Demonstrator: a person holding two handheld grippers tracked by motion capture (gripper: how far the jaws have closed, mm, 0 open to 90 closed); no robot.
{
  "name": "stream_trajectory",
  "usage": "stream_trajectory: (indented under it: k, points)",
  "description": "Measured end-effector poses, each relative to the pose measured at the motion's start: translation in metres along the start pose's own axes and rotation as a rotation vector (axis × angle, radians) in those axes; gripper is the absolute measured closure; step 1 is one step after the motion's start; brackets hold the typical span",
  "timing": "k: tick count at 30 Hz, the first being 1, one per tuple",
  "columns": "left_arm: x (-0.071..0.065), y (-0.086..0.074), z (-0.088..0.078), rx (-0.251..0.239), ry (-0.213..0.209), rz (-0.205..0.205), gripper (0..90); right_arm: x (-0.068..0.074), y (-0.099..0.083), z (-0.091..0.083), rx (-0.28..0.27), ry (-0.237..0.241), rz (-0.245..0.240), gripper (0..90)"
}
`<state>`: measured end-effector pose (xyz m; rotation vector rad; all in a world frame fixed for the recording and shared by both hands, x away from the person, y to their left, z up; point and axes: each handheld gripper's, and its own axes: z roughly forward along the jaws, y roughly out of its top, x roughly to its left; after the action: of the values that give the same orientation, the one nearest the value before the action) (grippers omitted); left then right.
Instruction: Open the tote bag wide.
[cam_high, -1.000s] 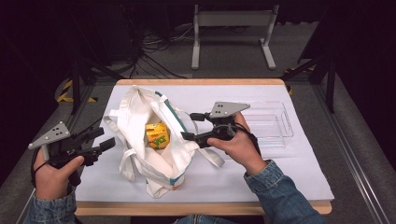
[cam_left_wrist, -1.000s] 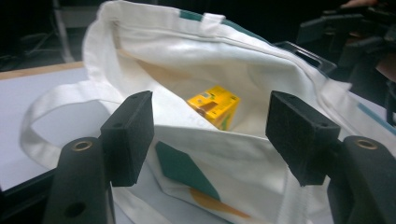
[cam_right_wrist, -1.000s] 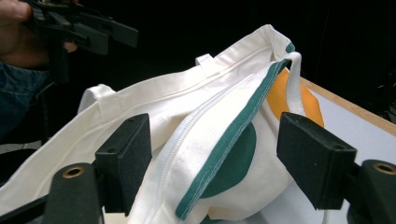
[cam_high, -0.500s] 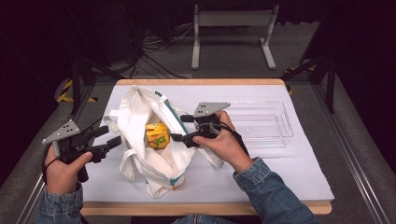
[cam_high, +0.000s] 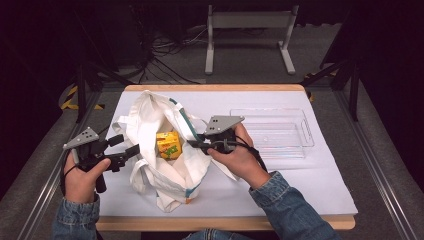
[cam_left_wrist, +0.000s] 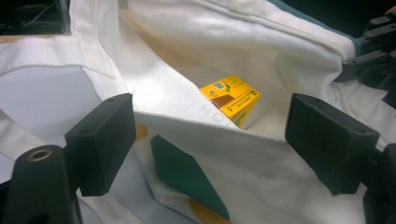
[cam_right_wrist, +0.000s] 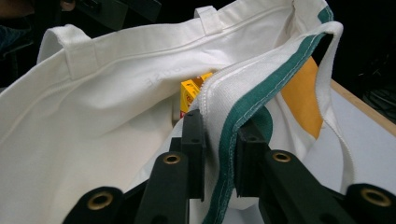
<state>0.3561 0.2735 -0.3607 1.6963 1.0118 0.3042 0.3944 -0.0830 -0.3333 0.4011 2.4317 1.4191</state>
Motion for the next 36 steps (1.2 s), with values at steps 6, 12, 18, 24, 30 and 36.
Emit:
stream_trajectory:
  k: [6,12,18,24,30,36]
  points:
    - [0.005,-0.003,0.007,-0.001,0.012,-0.03,13.6,0.002,-0.002,-0.006,0.0,-0.018,-0.018,81.7]
    - [0.009,-0.011,0.023,0.012,-0.008,-0.085,13.1,0.002,-0.008,-0.012,-0.012,-0.028,-0.019,82.0]
    - [0.012,-0.019,0.035,0.089,-0.013,-0.065,41.0,0.003,-0.012,-0.015,-0.017,-0.035,-0.02,82.1]
    - [0.014,-0.019,0.024,0.079,0.031,-0.005,89.1,0.0,-0.018,-0.018,-0.019,-0.049,-0.001,82.2]
    - [0.015,-0.018,0.018,0.077,0.033,0.005,89.8,-0.002,-0.026,-0.02,-0.017,-0.066,0.021,82.3]
    - [0.017,-0.021,0.021,0.095,0.037,0.012,89.8,-0.004,-0.037,-0.023,0.0,-0.098,0.039,82.3]
